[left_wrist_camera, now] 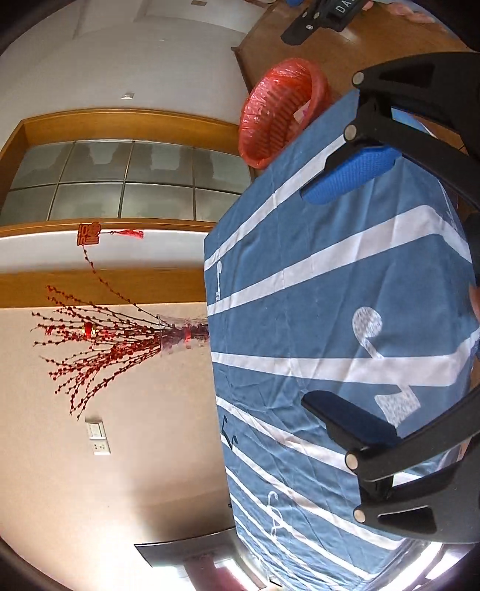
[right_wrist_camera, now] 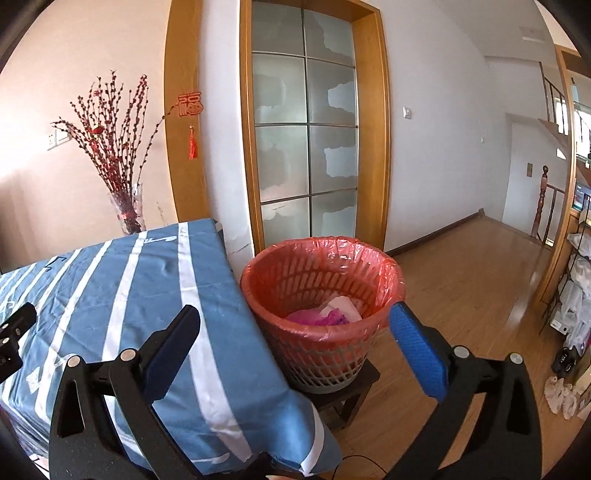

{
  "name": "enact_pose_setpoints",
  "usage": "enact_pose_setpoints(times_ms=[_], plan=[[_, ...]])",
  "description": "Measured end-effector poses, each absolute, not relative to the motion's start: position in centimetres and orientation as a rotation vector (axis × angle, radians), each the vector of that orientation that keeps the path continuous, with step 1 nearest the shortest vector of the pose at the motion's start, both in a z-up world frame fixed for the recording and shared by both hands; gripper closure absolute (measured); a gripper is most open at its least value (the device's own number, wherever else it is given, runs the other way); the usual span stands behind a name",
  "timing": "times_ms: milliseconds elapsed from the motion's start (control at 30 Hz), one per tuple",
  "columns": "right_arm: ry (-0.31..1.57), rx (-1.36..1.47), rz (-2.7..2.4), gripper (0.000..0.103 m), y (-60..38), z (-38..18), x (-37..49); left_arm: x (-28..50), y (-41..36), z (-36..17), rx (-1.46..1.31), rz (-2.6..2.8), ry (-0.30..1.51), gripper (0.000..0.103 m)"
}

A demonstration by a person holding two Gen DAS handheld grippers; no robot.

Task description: Collect trash

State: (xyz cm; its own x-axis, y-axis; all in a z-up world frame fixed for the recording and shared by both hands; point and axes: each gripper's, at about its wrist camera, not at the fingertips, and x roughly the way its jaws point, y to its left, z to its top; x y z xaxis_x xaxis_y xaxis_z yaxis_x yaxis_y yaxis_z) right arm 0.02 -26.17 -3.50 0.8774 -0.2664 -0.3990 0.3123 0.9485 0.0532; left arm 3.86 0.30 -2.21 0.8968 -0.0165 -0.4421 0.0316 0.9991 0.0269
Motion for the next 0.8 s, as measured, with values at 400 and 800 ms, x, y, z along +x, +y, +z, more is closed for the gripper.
enact_pose_setpoints(times_ms=[400,800], plan=[[0.393,0.085,-0.363,0.002,-24.5,-3.3,-2.0,1.8,1.5,-2.8,-0.005,-0.013,0.471,0.004],[0.408,0.072,-0.396,0.002,-24.3,-3.7,-2.4,1.3,0.8,-2.8,0.023,-0.010,0.459,0.004]])
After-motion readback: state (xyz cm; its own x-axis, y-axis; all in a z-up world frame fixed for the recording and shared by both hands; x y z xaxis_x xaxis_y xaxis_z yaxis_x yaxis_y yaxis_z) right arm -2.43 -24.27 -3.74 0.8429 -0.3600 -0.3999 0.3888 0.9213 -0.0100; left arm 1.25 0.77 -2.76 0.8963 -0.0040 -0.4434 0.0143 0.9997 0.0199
